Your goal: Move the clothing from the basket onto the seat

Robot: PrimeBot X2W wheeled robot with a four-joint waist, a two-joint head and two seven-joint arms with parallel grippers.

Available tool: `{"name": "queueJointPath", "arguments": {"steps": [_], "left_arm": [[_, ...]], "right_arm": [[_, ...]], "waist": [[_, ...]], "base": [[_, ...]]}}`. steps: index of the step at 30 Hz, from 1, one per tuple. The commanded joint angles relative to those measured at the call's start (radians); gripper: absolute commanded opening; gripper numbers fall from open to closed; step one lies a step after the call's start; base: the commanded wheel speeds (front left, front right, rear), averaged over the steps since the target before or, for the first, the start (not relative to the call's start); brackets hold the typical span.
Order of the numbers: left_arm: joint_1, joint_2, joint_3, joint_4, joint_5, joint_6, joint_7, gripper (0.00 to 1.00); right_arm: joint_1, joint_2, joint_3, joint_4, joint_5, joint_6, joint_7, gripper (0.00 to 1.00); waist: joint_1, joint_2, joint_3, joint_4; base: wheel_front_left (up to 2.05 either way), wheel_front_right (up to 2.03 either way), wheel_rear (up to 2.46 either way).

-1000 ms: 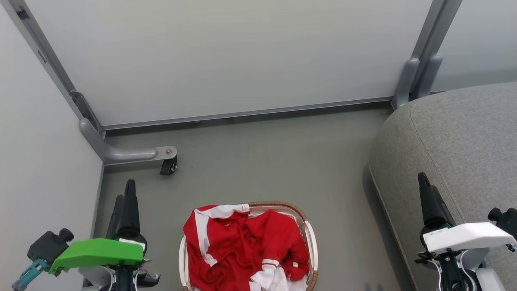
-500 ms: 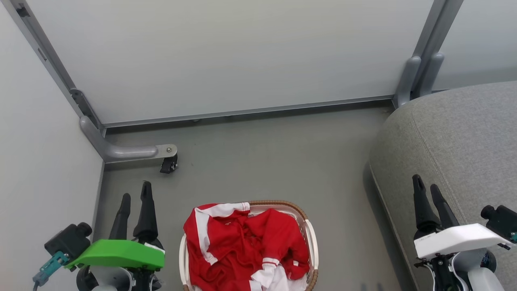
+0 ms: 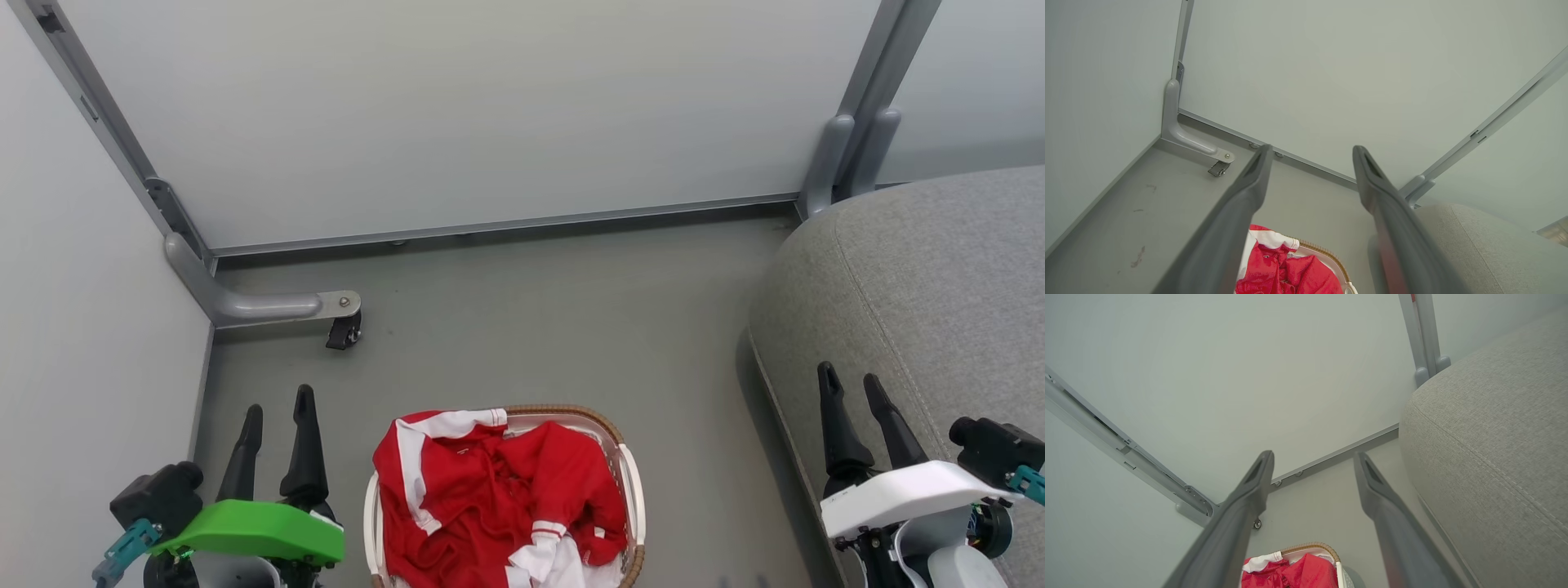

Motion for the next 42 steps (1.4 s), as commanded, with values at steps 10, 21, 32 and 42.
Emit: {"name": "queueJointPath", "arguments": {"steps": [10, 21, 32, 42], "left_arm": [[0.012, 0.008, -0.01, 0.022, 0.102, 0.006, -0.03, 1.0], [0.018, 0.008, -0.025, 0.053, 0.186, 0.006, -0.057, 1.0], [0.023, 0.009, -0.037, 0.092, 0.252, 0.002, -0.082, 1.0], [0.029, 0.009, -0.046, 0.119, 0.304, -0.001, -0.101, 1.0]], "right_arm": [[0.019, -0.008, 0.009, -0.004, -0.117, 0.0, -0.033, 1.0], [0.029, -0.009, 0.015, 0.005, -0.23, 0.0, -0.062, 1.0], [0.039, -0.01, 0.016, 0.009, -0.319, 0.0, -0.086, 1.0], [0.051, -0.011, 0.015, 0.017, -0.4, 0.0, -0.103, 1.0]], "waist": [[0.0, 0.0, -0.001, 0.001], [0.0, 0.0, 0.003, 0.004], [0.0, 0.0, 0.005, 0.007], [0.0, 0.0, 0.003, 0.011]], "base": [[0.0, 0.0, 0.0], [0.0, 0.0, 0.0], [0.0, 0.0, 0.0], [0.0, 0.0, 0.0]]}}
